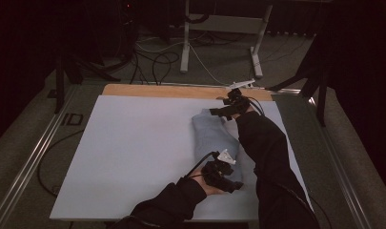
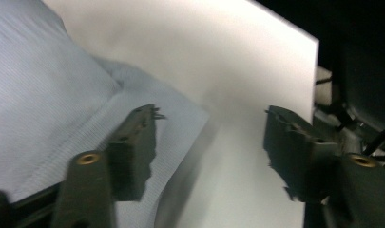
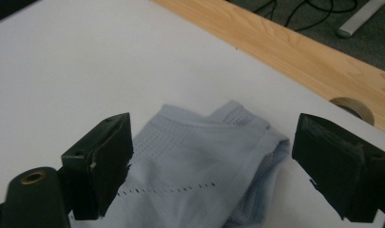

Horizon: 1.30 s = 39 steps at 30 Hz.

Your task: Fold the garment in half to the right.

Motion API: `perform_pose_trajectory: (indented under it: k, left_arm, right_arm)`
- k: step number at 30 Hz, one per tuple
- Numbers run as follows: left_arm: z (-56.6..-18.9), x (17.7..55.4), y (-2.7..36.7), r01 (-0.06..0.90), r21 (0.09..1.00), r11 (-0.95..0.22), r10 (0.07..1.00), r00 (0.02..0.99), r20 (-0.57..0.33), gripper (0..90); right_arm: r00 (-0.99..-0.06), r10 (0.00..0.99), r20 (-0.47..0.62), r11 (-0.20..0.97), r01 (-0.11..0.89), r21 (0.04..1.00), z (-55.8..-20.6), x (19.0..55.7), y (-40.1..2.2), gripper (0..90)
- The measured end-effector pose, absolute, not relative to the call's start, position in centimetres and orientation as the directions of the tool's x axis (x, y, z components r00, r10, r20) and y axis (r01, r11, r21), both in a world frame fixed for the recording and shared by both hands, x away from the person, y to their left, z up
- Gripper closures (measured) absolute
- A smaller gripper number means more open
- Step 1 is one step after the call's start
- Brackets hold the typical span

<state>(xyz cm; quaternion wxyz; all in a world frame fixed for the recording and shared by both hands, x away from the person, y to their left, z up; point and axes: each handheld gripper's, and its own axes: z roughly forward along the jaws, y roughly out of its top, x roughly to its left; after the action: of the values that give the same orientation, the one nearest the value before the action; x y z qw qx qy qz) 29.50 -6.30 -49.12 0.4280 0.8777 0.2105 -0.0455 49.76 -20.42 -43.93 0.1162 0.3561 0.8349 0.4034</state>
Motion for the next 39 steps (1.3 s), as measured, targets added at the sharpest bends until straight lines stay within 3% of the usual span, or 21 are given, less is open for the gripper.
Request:
perform_pose_trajectory:
  k: [5, 8, 9, 13, 20, 29, 33, 37, 39]
  left_arm:
    - [-48.6, 29.7, -4.5, 0.371, 0.768, -0.522, 0.295, 0.923, -0.245, 16.2]
    - [-48.3, 29.7, -3.3, 0.346, 0.798, -0.493, 0.3, 0.929, -0.218, 14.6]
    - [-48.1, 29.8, -2.7, 0.343, 0.805, -0.483, 0.3, 0.929, -0.216, 9.1]
    - [-47.8, 29.8, -0.7, 0.342, 0.817, -0.464, 0.324, 0.924, -0.202, 2.5]
    - [-47.4, 29.5, 3.4, 0.353, 0.834, -0.425, 0.39, 0.902, -0.183, 2.3]
    - [-47.8, 28.3, 9.3, 0.329, 0.878, -0.349, 0.432, 0.888, -0.161, 2.4]
    - [-48.5, 27.9, 11.4, 0.35, 0.88, -0.321, 0.461, 0.87, -0.177, 2.4]
    - [-49.4, 27.4, 13.0, 0.363, 0.874, -0.323, 0.48, 0.859, -0.18, 2.4]
    - [-50.1, 27.2, 13.8, 0.382, 0.867, -0.319, 0.493, 0.848, -0.192, 2.4]
  right_arm:
    - [-0.715, 0.695, 0.076, 0.432, 0.499, 0.752, -44.4, 49.6, -20.2, 11.5]
    - [-0.711, 0.698, 0.082, 0.433, 0.511, 0.742, -44.7, 49.7, -20.2, 11.4]
    - [-0.706, 0.703, 0.089, 0.431, 0.522, 0.736, -45.1, 49.7, -20.1, 11.4]
    - [-0.683, 0.721, 0.116, 0.4, 0.547, 0.735, -45.8, 49.9, -20.2, 10.4]
    - [-0.627, 0.765, 0.15, 0.381, 0.628, 0.678, -47.3, 50.8, -20.2, 10.1]
    - [-0.556, 0.817, 0.154, 0.354, 0.695, 0.626, -49.1, 51.8, -21.0, 25.5]
    - [-0.543, 0.823, 0.165, 0.354, 0.718, 0.6, -49.7, 52.1, -21.0, 27.0]
    - [-0.551, 0.814, 0.183, 0.371, 0.737, 0.565, -50.5, 52.3, -20.8, 36.6]
    - [-0.553, 0.811, 0.194, 0.375, 0.744, 0.552, -50.7, 52.3, -20.7, 46.7]
